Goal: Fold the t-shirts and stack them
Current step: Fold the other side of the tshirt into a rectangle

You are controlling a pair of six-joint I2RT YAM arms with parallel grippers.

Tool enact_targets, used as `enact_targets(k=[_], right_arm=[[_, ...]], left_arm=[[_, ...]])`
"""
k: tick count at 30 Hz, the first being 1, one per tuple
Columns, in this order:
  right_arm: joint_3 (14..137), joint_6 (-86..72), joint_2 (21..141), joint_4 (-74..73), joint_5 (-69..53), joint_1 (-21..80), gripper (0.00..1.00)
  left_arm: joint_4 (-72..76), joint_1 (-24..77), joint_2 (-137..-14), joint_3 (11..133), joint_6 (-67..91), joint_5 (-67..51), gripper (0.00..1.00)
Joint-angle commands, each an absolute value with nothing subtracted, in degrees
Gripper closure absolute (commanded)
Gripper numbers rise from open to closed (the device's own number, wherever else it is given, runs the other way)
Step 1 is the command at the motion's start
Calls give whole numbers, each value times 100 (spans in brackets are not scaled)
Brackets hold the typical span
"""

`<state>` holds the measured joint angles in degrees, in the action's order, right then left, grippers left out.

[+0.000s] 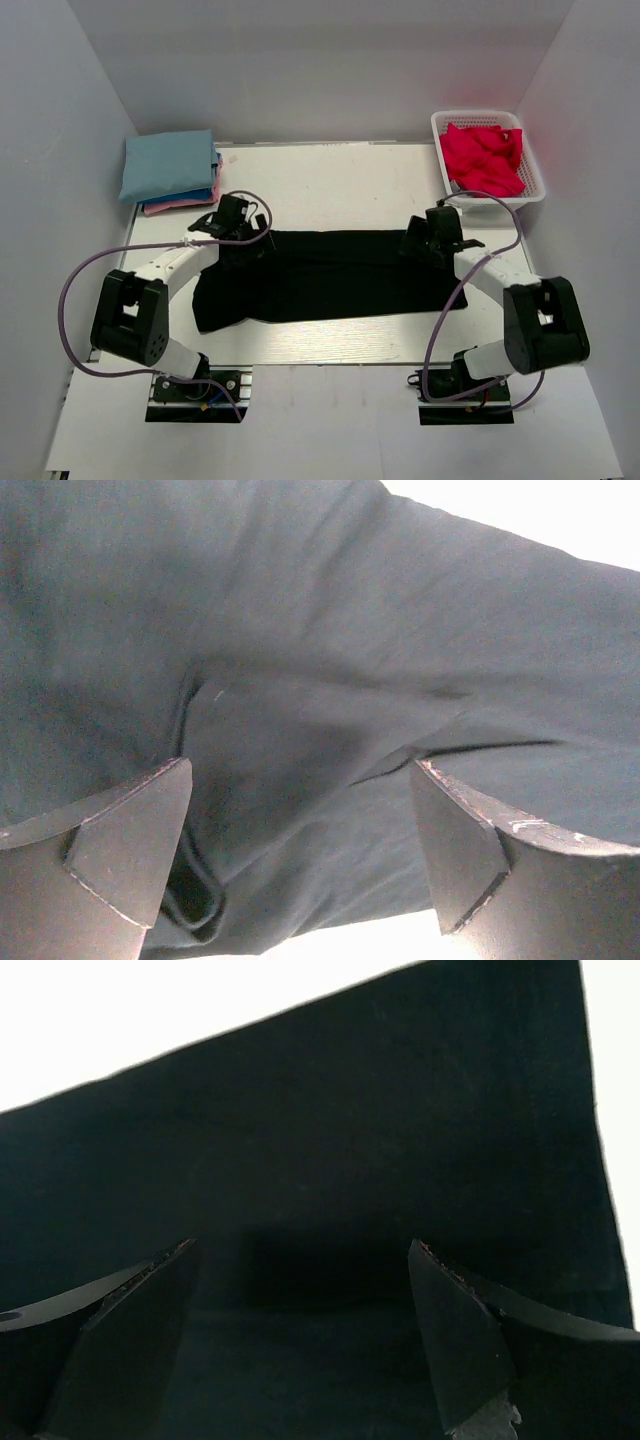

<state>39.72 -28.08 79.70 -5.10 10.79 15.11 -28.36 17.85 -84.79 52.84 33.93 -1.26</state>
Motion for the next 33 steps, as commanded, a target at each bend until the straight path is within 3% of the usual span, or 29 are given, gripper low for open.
enact_targets(k=[1,5,8,9,11,12,14,16,18,23,27,28,31,32,33], right_arm=[[4412,-2900,8296,-509,1204,1503,10],[4456,-2927,8472,-448,1029,1503,10],[4447,-2944,8508,-448,1002,1503,10],[4456,-2944,8490,-448,1019,1494,10],[4421,-2935,8481,-439,1028,1503,10],[4412,-2944,8481,-439,1037,1494,10],[4412,-2962,8473,-475,1046,1494,10],[4412,-2971,8499,-492,1063,1503,10],[4430,-2979,8508,-510,1054,1468,10],[4447,-2980,8490,-633,1169,1494,10],[4430,-2971,8473,-624,1143,1477,10],[4412,-2971,8455,-607,1090,1494,10],[4421,-2962,8490,-589,1063,1494,10],[4438,-2936,8516,-615,1046,1485,10],[4430,-2936,8508,-615,1037,1485,10]], left_arm=[[-3138,1819,-8323,4940,3533,104,0],[-3024,1872,-8262,4746,3586,105,3],[-2744,1872,-8070,4606,3586,-87,30],[-2673,1924,-7990,4605,3586,-218,43],[-2532,1925,-7806,4483,3586,-298,53],[-2479,1977,-7613,4482,3525,-299,66],[-2399,2030,-7463,4413,3524,-369,76],[-2259,2030,-7392,4351,3419,-553,95],[-2198,2082,-7392,4298,3367,-736,100],[-2048,2197,-7444,4017,3313,-1151,100],[-2723,2355,-7165,4078,3682,-389,100],[-2925,2355,-7050,4139,3683,-178,80],[-3006,2355,-6655,4297,3683,446,38],[-3067,2355,-6575,4350,3622,527,15],[-3067,2355,-6522,4403,3621,649,0]])
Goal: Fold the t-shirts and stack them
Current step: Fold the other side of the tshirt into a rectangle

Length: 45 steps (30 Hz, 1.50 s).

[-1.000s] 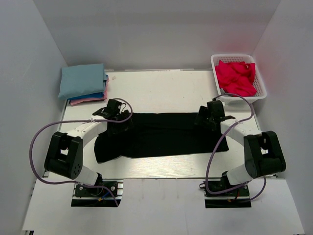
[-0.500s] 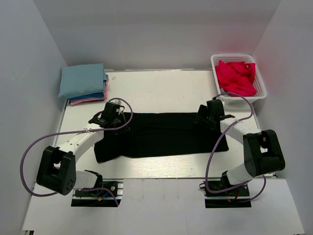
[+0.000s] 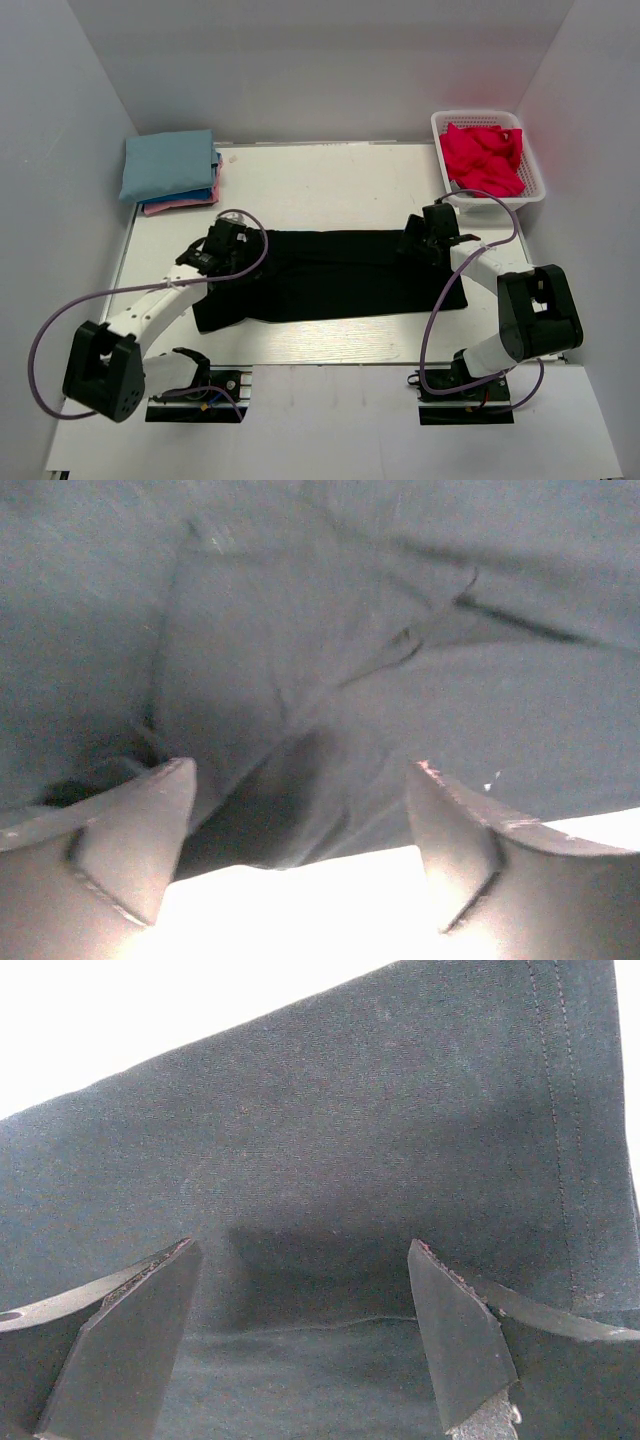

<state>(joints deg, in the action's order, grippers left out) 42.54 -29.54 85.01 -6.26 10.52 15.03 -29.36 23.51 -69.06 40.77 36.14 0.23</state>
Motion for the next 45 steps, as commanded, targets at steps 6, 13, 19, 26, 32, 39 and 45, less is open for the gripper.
enact_targets(k=[6,13,19,26,32,39,45], right_arm=[[4465,-2892,8525,-642,1037,1468,10],[4588,-2830,8666,-774,1081,1485,10],[4623,-2848,8771,-809,1107,1494,10],[4614,-2865,8684,-835,1099,1494,10],[4579,-2848,8683,-835,1046,1477,10],[4614,-2821,8763,-852,976,1494,10],[4649,-2813,8833,-861,958,1485,10]], left_arm=[[-3208,2215,-6923,4543,4052,1573,0],[-3138,2215,-7909,4860,3999,1696,12],[-2664,2268,-8016,4694,3701,1021,52],[-2899,2215,-8016,4614,3700,1001,80],[-3243,2215,-7866,4667,3981,1861,47],[-3111,2215,-7954,4597,3973,2153,38],[-2743,2268,-8077,4448,3683,1381,43]])
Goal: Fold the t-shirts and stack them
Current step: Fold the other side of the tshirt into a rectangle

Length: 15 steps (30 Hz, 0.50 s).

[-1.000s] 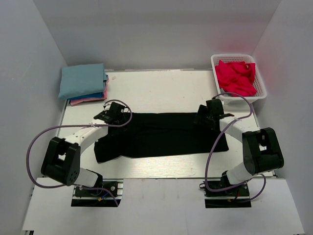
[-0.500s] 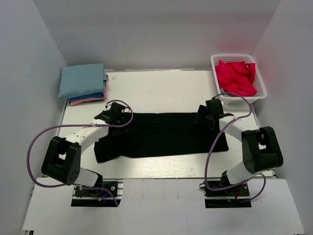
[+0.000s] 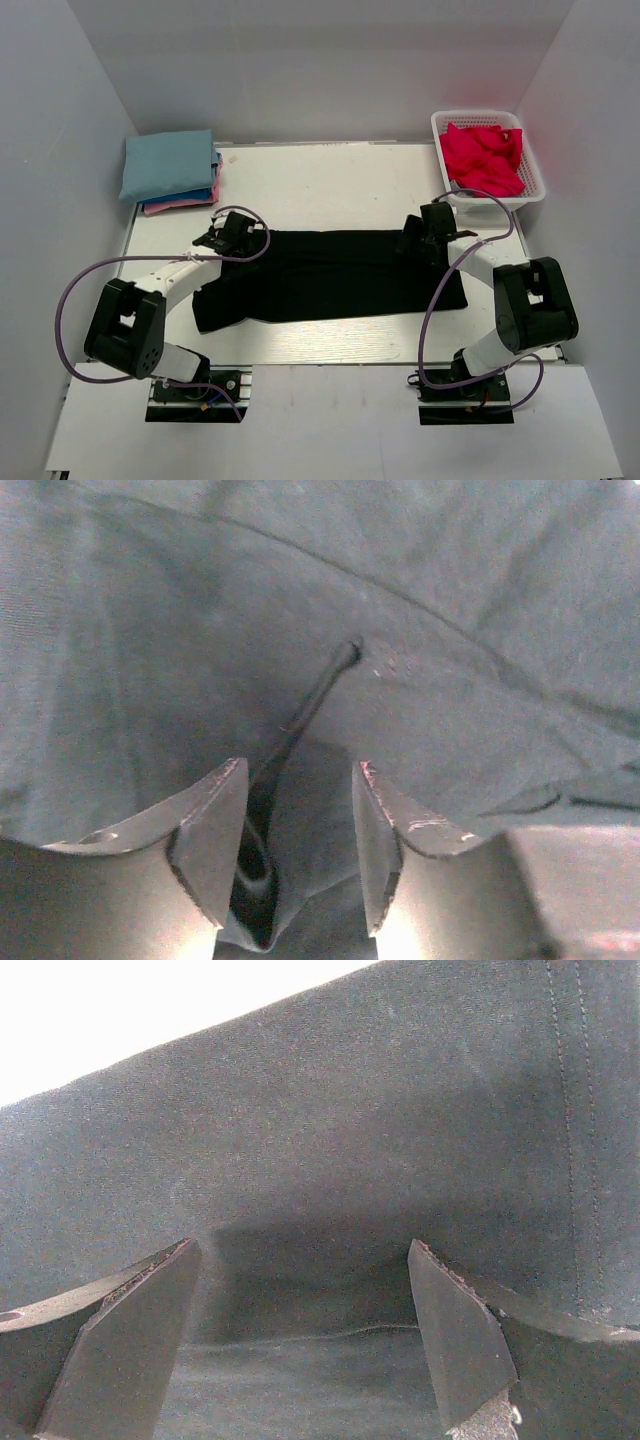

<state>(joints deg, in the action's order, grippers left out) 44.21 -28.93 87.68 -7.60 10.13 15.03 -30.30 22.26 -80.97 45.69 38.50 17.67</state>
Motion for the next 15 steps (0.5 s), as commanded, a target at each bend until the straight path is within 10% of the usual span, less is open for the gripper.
enact_targets(k=[1,9,15], right_arm=[[4658,-2821,8850,-870,958,1485,10],[4649,-2821,8859,-888,949,1485,10],[4632,-2830,8850,-853,879,1494,10]], left_arm=[[-2638,2268,-8077,4334,3683,1223,44],[-2723,2206,-7717,4219,3604,659,97],[-3085,2320,-7313,4271,3867,950,100]])
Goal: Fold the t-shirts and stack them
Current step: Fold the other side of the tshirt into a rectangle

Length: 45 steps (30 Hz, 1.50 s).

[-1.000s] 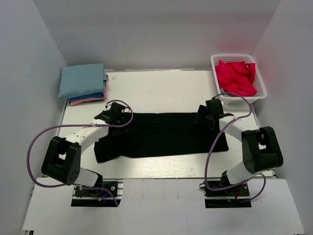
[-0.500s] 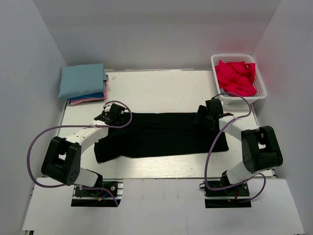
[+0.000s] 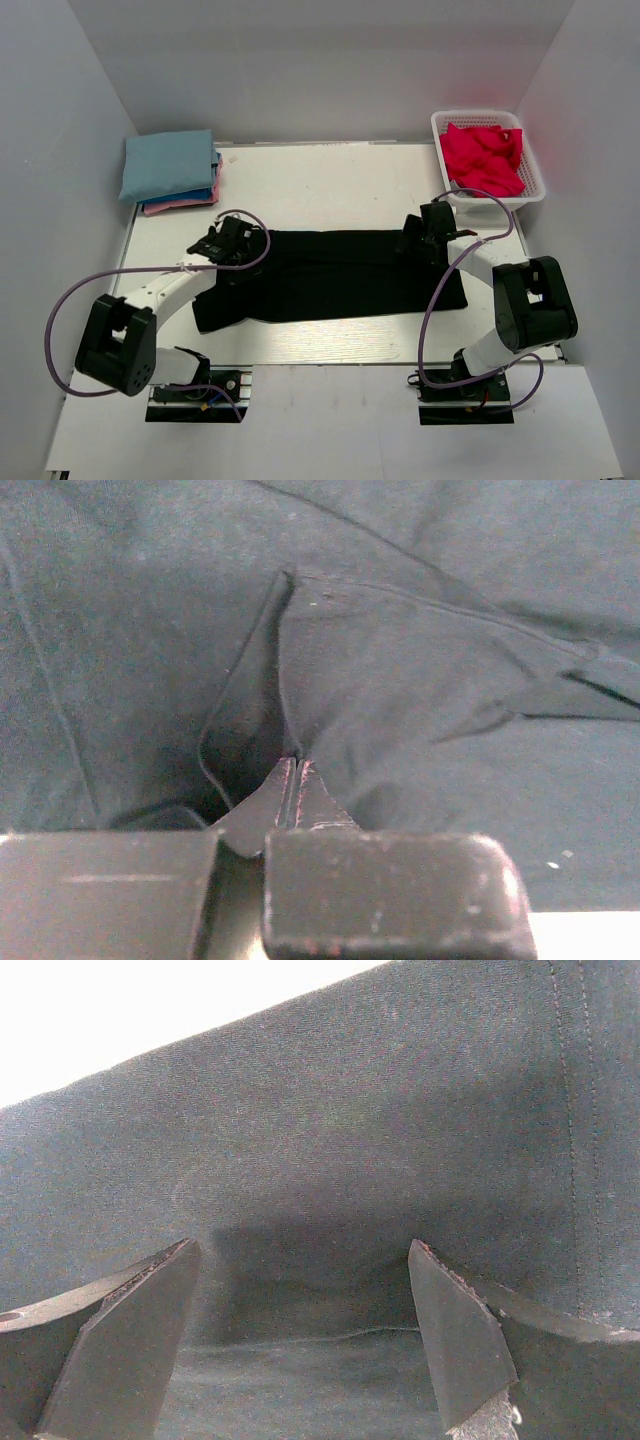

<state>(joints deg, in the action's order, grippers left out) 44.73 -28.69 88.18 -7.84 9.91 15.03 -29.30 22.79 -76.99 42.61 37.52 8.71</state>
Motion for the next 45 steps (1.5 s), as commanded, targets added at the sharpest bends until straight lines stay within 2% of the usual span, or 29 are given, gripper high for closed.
enact_targets(k=[1,5,12,22,25,27,28,29,31,34,36,39,41,45], right_arm=[[4632,-2830,8842,-835,862,1494,10],[4606,-2830,8877,-826,826,1494,10],[4570,-2830,8842,-782,809,1503,10],[4649,-2856,9079,-852,756,1485,10],[4649,-2839,9132,-835,747,1494,10],[4667,-2839,9176,-817,729,1503,10],[4667,-2839,9202,-843,721,1503,10],[4684,-2839,9193,-818,729,1486,10],[4676,-2856,9202,-818,738,1494,10],[4667,-2839,9176,-826,782,1494,10],[4676,-2822,9185,-826,782,1485,10],[4667,-2830,9167,-835,782,1485,10],[4676,-2821,9167,-844,782,1485,10],[4719,-2804,9167,-844,738,1485,10]], left_arm=[[-2972,2320,-7095,4193,3867,888,100],[-2418,2320,-6619,3824,3683,344,100],[-2145,2373,-6618,3709,3411,-587,100],[-2671,2548,-6645,3384,3656,-1423,98],[-2953,2602,-6592,3332,3656,-1424,74],[-3198,2672,-6521,3331,3656,-1477,41],[-3260,2724,-6400,3444,3656,-1529,21],[-3313,2725,-6338,3445,3656,-1529,11],[-3313,2786,-6145,3612,3656,-1869,0],[-2910,2839,-5670,3665,3376,-2712,0],[-2821,2839,-5363,3717,3375,-2708,0],[-2979,2839,-5300,3849,3375,-1603,0],[-3443,2787,-5518,4007,4013,158,0],[-3831,2707,-6353,4244,4885,1929,0]])
